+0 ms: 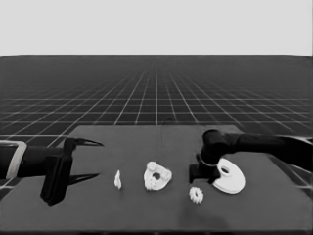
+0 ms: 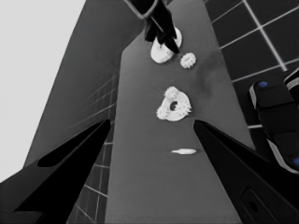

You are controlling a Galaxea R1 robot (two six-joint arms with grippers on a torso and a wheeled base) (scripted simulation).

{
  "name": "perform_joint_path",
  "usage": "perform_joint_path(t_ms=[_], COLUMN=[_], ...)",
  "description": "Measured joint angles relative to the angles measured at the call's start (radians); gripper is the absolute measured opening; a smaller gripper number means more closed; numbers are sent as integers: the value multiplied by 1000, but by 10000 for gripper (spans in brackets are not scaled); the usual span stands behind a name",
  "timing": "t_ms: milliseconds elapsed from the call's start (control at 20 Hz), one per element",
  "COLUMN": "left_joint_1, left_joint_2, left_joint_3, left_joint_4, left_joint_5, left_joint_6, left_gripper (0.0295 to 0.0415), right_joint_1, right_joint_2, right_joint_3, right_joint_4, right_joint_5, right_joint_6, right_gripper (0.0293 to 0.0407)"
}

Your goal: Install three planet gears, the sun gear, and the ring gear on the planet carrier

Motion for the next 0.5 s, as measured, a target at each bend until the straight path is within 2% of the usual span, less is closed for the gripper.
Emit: perform_joint_path(t_ms=[100,150,250,500], left_joint_1=[0,0,0,0], left_joint_2=[0,0,0,0], left_joint_3=[0,0,0,0], left_joint_4=[0,0,0,0], left_joint_5=[0,0,0,0], left_joint_6=[0,0,0,0], left_gripper=[385,385,385,385], right_joint_1=[0,-98,-199,-240], right_joint_2=[-4,4,18,29], right_joint_3=[3,-29,-85,-121], right_joint_4=[0,-104,-194,-234], right_joint_5=[0,16,42,61], right_joint_6=[-1,-24,-57,-77], right_gripper=[385,385,385,385])
